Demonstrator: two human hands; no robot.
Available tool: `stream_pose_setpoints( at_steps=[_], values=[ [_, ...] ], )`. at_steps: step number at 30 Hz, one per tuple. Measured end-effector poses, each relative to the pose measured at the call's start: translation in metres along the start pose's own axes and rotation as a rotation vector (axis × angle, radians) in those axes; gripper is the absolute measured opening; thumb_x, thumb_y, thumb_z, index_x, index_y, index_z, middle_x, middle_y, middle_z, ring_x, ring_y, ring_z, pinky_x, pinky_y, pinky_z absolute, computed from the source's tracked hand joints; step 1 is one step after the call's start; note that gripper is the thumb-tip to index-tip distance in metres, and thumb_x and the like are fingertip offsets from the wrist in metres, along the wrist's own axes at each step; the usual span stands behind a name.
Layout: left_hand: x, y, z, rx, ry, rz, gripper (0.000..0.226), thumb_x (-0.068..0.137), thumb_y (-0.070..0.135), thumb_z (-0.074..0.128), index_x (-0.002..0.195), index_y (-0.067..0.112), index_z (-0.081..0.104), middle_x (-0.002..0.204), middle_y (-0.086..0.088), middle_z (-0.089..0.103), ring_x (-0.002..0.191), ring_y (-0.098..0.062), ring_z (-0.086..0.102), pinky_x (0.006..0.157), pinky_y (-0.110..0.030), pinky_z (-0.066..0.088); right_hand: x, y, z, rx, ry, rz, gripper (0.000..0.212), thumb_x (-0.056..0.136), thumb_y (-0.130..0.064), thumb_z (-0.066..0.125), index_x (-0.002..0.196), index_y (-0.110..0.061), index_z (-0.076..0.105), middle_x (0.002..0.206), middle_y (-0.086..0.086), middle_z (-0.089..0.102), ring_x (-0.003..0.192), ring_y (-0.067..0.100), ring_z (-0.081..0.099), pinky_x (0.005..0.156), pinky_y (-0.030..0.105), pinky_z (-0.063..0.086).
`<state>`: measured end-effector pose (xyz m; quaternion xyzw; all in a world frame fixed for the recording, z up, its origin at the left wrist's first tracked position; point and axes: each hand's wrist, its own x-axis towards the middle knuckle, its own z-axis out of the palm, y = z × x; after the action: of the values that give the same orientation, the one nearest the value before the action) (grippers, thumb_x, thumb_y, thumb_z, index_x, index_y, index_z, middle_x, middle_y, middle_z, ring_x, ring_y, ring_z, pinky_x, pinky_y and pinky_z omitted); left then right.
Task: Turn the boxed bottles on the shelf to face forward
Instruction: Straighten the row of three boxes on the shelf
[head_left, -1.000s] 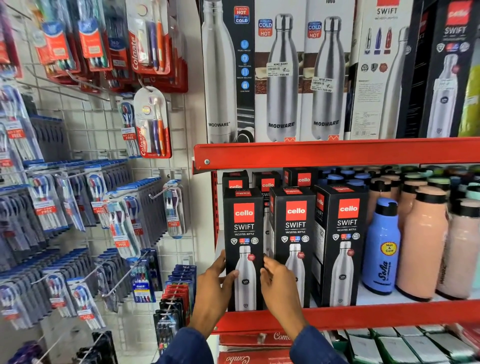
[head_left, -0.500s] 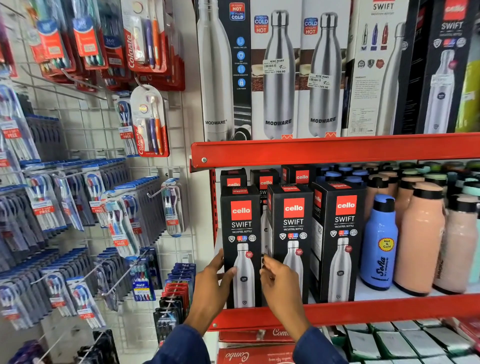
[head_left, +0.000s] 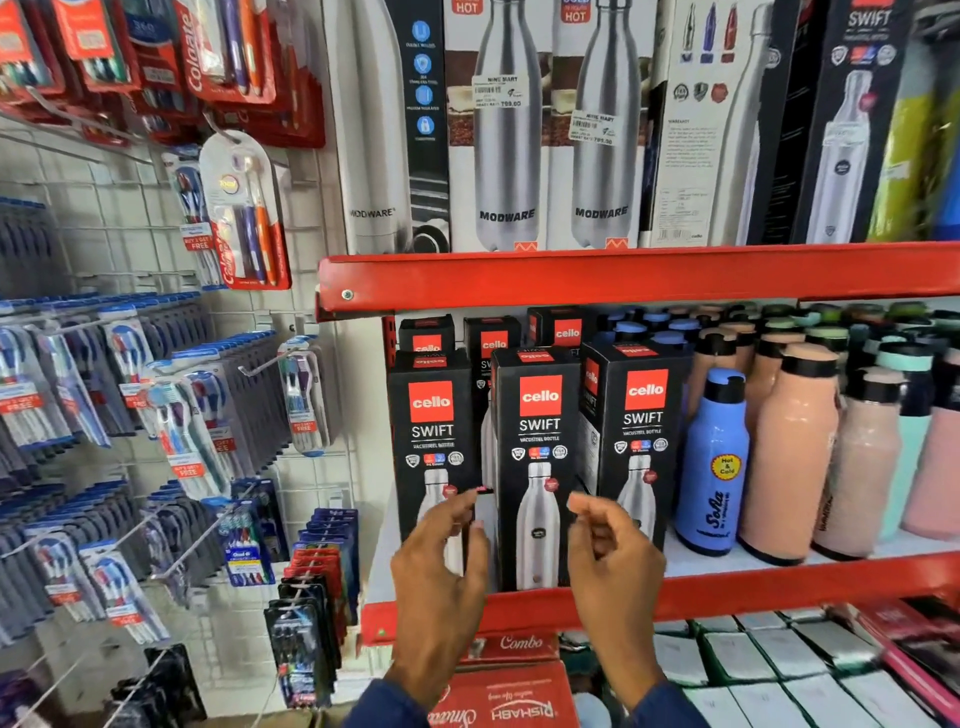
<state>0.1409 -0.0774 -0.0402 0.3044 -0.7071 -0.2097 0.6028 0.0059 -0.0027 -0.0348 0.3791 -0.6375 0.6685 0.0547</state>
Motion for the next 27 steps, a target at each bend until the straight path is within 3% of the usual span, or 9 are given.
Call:
stream_pose_setpoints(
  at_steps=[4, 7, 9, 12, 15, 17, 19, 22, 27],
  values=[
    [-0.011, 0.004, 0.029, 0.027, -0.069, -0.100, 0.043, 0.093, 0.017, 0.065, 0.135, 0.024, 0.062, 0.125, 0.008, 0.071, 0.112, -0.004, 0.067, 0.102, -0.025, 0.053, 0.014, 0.015, -0.009, -0.044, -0.128, 0.005, 0.038, 0.088, -0.011, 0.060, 0.125, -0.019, 0.060, 0.107, -0.007, 0.070, 0.093, -0.004, 0.065, 0.076, -0.002, 0.045],
    [-0.015, 0.007, 0.046, 0.081, -0.077, -0.150, 0.048, 0.094, 0.017, 0.064, 0.141, 0.019, 0.056, 0.099, 0.013, 0.071, 0.068, 0.011, 0.061, 0.076, 0.002, 0.046, 0.022, 0.022, -0.013, -0.059, -0.195, -0.018, 0.043, 0.088, -0.012, 0.060, 0.130, -0.016, 0.056, 0.112, -0.001, 0.072, 0.099, 0.003, 0.067, 0.090, 0.016, 0.052],
    [-0.017, 0.009, 0.056, 0.097, -0.086, -0.177, 0.052, 0.095, 0.018, 0.063, 0.145, 0.016, 0.051, 0.086, 0.015, 0.061, 0.050, 0.011, 0.048, 0.061, 0.006, 0.038, 0.026, 0.027, -0.014, -0.069, -0.234, -0.020, 0.045, 0.089, -0.016, 0.060, 0.133, -0.018, 0.053, 0.106, 0.001, 0.074, 0.097, 0.008, 0.069, 0.091, 0.030, 0.056],
    [-0.020, 0.005, 0.065, 0.134, -0.100, -0.215, 0.056, 0.095, 0.022, 0.062, 0.148, 0.014, 0.046, 0.071, 0.020, 0.058, 0.047, 0.008, 0.047, 0.054, 0.002, 0.037, 0.030, 0.033, -0.014, -0.087, -0.290, -0.006, 0.047, 0.091, -0.019, 0.058, 0.137, -0.018, 0.048, 0.096, 0.009, 0.076, 0.089, 0.018, 0.071, 0.084, 0.039, 0.059],
    [-0.019, 0.002, 0.072, 0.148, -0.098, -0.235, 0.056, 0.096, 0.025, 0.060, 0.149, 0.014, 0.044, 0.061, 0.003, 0.067, 0.056, -0.016, 0.060, 0.047, -0.009, 0.040, 0.035, 0.034, -0.013, -0.077, -0.352, 0.001, 0.048, 0.093, -0.020, 0.056, 0.139, -0.014, 0.044, 0.102, 0.013, 0.074, 0.094, 0.024, 0.070, 0.085, 0.039, 0.059],
    [-0.017, -0.002, 0.075, 0.140, -0.087, -0.244, 0.057, 0.096, 0.025, 0.060, 0.150, 0.014, 0.043, 0.066, 0.003, 0.068, 0.062, -0.009, 0.063, 0.047, -0.009, 0.042, 0.038, 0.036, -0.010, -0.091, -0.386, -0.003, 0.048, 0.093, -0.021, 0.055, 0.139, -0.016, 0.044, 0.100, 0.015, 0.074, 0.095, 0.027, 0.069, 0.083, 0.043, 0.058],
    [-0.016, -0.005, 0.078, 0.127, -0.077, -0.253, 0.058, 0.097, 0.025, 0.062, 0.150, 0.016, 0.042, 0.073, 0.012, 0.066, 0.061, 0.001, 0.063, 0.051, -0.003, 0.042, 0.040, 0.040, -0.007, -0.105, -0.411, -0.011, 0.043, 0.094, -0.022, 0.053, 0.137, -0.020, 0.047, 0.097, 0.009, 0.075, 0.089, 0.018, 0.071, 0.080, 0.036, 0.060],
    [-0.015, -0.011, 0.083, 0.096, -0.069, -0.258, 0.057, 0.097, 0.025, 0.061, 0.151, 0.019, 0.042, 0.096, 0.006, 0.075, 0.064, 0.028, 0.055, 0.060, 0.006, 0.041, 0.043, 0.046, -0.003, -0.104, -0.446, -0.023, 0.037, 0.095, -0.018, 0.052, 0.132, -0.021, 0.053, 0.104, -0.004, 0.073, 0.077, -0.006, 0.064, 0.072, 0.001, 0.048],
    [-0.015, -0.014, 0.084, 0.061, -0.057, -0.244, 0.057, 0.097, 0.024, 0.063, 0.150, 0.017, 0.043, 0.106, 0.010, 0.070, 0.077, 0.036, 0.052, 0.065, 0.009, 0.039, 0.041, 0.044, -0.004, -0.106, -0.436, -0.015, 0.038, 0.095, -0.015, 0.052, 0.134, -0.017, 0.051, 0.107, 0.000, 0.072, 0.066, -0.010, 0.058, 0.063, -0.005, 0.040]
  ],
)
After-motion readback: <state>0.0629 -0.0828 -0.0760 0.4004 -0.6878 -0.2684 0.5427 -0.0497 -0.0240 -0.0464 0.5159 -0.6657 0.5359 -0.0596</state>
